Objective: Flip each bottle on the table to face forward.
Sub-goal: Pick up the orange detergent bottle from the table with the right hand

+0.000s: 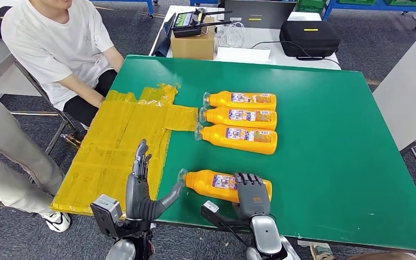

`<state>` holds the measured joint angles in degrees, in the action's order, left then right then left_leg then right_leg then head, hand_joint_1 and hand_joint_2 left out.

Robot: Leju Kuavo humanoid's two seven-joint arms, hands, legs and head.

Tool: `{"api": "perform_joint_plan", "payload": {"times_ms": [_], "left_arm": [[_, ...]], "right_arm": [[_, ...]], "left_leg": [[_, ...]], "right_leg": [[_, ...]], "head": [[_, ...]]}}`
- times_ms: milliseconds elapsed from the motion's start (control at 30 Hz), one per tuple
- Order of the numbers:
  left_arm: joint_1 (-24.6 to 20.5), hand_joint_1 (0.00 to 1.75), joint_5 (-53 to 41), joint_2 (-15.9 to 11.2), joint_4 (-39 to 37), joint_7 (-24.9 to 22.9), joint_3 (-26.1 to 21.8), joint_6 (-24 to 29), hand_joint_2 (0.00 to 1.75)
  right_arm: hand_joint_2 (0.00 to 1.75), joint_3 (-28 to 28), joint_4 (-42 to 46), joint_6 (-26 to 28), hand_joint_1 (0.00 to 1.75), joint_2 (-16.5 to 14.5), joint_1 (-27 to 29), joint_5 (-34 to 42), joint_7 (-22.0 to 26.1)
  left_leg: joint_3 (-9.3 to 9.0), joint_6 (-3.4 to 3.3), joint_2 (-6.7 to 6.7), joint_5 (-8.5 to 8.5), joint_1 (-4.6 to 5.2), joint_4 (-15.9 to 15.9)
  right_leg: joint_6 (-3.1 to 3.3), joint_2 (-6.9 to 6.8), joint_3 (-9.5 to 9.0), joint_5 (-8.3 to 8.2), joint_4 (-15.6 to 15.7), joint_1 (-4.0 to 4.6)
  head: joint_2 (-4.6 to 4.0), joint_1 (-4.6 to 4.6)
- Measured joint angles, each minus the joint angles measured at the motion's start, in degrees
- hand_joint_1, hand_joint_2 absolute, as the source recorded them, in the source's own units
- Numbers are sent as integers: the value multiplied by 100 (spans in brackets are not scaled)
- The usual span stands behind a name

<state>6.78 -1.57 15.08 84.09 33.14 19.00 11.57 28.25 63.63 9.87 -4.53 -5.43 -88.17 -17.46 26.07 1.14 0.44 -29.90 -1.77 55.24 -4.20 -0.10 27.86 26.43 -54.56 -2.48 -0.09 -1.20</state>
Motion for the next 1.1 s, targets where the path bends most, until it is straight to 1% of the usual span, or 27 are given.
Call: {"api": "perform_joint_plan", "payload": {"times_ms": [133, 333, 533, 600, 733, 867, 967, 1100], "left_arm": [[7, 0, -58, 10, 62, 21, -38, 47, 175], [41, 0, -77, 11, 252, 37, -124, 82, 175], [83, 0, -72, 11, 316, 45, -157, 74, 175], [92, 0, -45, 11, 327, 72, -158, 70, 175], [106, 0, 41, 11, 332, 155, -158, 114, 175], [116, 0, 105, 11, 336, 219, -157, 172, 175], [116, 0, 182, 11, 336, 290, -145, 215, 175], [108, 0, 280, 11, 332, 356, -127, 230, 175]], "right_arm": [[175, -24, -22, 110, 175, 37, 3, 76, 22], [175, -183, 2, 584, 175, 46, 79, 888, 603], [175, -280, 49, 688, 175, 58, 121, 1171, 813], [175, -334, 101, 841, 175, 58, 162, 1598, 1072], [175, -484, 336, 1328, 175, 60, 344, 2576, 1630], [175, -669, 613, 1862, 175, 6, 567, 3234, 2100], [175, -838, 889, 2203, 175, -73, 692, 3833, 2680], [175, -987, 1343, 2460, 175, -208, 785, 4462, 3420]], "left_leg": [[0, 0, 0, 0, 0, 0], [0, 0, 0, 0, 0, 0], [-2, 0, 0, 0, 0, 0], [-2, 0, 0, 0, 0, 0], [4, 0, -1, 0, 0, 0], [24, 0, -2, 0, 0, 0], [32, 0, -1, 0, 0, 0], [38, 0, -1, 0, 0, 0]], "right_leg": [[0, 0, 0, 0, 0, 0], [0, 1, 0, 0, 0, 0], [0, 1, 0, 0, 1, 0], [0, 1, 0, 0, 1, 1], [0, 2, 3, 0, 0, 0], [0, 0, 18, 0, -1, 0], [0, 1, 28, 0, -2, 0], [0, 1, 35, 0, -2, 0]], "head": [[0, 0], [0, 1], [0, 0], [0, 1], [0, 2], [1, 0], [0, -1], [0, 1]]}}
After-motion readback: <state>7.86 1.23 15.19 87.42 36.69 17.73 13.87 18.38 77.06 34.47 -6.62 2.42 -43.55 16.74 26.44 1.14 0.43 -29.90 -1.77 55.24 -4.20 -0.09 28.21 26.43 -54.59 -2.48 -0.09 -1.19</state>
